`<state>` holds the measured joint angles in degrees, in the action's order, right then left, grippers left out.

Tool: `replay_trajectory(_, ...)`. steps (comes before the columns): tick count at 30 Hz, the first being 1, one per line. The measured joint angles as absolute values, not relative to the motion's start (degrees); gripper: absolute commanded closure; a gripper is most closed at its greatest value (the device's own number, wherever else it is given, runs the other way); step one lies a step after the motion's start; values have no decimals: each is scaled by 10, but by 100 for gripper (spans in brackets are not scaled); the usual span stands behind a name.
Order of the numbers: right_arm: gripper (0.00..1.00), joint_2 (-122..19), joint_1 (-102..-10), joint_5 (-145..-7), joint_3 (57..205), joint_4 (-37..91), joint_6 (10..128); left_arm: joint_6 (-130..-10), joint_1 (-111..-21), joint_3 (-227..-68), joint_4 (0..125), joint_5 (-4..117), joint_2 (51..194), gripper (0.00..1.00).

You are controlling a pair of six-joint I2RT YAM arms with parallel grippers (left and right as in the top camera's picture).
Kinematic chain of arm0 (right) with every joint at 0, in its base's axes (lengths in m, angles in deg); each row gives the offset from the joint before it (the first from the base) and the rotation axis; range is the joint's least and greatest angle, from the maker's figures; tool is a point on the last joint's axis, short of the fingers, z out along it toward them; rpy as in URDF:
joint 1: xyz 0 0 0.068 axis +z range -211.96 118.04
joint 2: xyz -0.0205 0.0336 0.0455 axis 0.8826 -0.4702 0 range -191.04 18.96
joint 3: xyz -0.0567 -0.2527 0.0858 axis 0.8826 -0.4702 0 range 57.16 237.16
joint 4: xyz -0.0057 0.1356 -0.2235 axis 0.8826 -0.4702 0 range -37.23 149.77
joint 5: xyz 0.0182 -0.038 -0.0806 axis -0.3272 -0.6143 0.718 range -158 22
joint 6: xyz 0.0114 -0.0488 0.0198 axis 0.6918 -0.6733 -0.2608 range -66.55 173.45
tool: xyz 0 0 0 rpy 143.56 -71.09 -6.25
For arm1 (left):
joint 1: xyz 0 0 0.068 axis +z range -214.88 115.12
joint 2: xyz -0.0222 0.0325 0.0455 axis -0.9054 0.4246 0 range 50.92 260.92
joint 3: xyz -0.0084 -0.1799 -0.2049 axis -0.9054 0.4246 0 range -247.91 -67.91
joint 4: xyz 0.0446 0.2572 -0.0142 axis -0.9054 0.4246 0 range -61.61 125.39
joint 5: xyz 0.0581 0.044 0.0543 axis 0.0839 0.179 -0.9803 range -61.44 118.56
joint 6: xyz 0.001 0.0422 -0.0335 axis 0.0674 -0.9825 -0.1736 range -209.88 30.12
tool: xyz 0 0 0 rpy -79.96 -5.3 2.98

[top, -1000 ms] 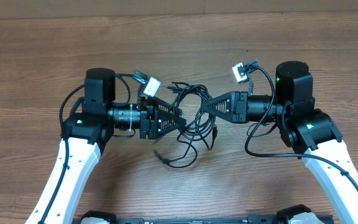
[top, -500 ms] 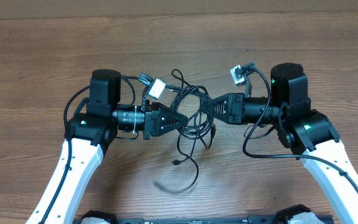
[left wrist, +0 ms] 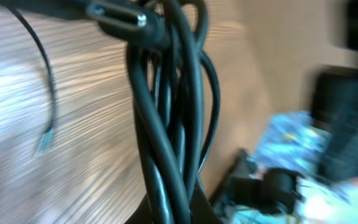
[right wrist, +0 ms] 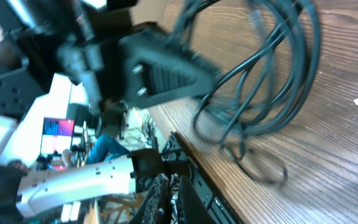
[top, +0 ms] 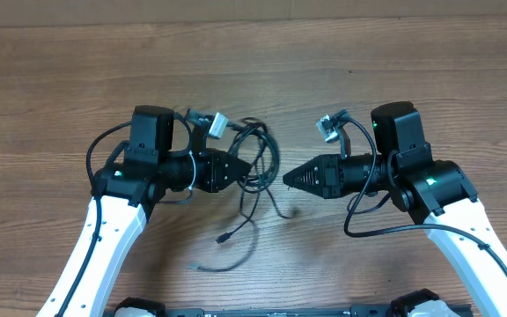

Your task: Untangle cables

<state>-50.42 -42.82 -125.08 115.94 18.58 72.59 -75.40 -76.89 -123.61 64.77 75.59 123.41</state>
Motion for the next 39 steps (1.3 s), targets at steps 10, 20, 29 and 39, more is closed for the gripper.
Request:
replay_trajectory(10,63,-504,-427,-1259,1159,186,691,-741,-769,-1236,645,693,1234,96)
replay_trajectory(20,59,-504,-465,-1127,1159,252,634,-890,-769,-1236,662,834,1234,96)
replay_trajectory(29,65,-504,-503,-1101,1159,290,600,-945,-769,-1236,662,904,1234,96)
replay_trajectory(39,58,-573,-503,-1209,1159,292,594,-948,-769,-1236,661,938,1234,96)
